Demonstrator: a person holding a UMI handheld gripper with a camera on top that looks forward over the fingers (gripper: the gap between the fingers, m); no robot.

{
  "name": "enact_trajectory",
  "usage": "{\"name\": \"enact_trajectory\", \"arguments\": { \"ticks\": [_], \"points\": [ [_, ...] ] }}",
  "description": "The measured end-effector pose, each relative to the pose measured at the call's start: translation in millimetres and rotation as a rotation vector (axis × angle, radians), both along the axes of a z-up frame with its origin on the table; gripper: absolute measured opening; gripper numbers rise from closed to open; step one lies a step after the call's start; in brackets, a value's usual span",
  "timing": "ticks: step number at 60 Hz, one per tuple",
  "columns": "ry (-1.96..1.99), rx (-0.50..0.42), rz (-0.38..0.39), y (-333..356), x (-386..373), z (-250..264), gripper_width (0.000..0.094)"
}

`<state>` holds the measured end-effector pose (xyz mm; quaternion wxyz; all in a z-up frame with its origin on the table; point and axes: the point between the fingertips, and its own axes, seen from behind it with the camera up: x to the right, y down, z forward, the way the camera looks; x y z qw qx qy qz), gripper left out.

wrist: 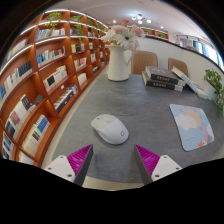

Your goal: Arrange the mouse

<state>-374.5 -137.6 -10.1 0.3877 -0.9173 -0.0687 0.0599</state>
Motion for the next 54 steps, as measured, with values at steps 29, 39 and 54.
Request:
{"name": "enact_trajectory", "arguments": {
  "ticks": [29, 39, 54],
  "points": [
    [-0.037, -0.038, -0.159, 115, 20, -5, 0.0750],
    [-0.045, -0.058, -0.185, 119, 29, -6, 0.0536],
    [-0.009, -0.116, -0.109, 114, 27, -7, 0.0385]
  ]
}}
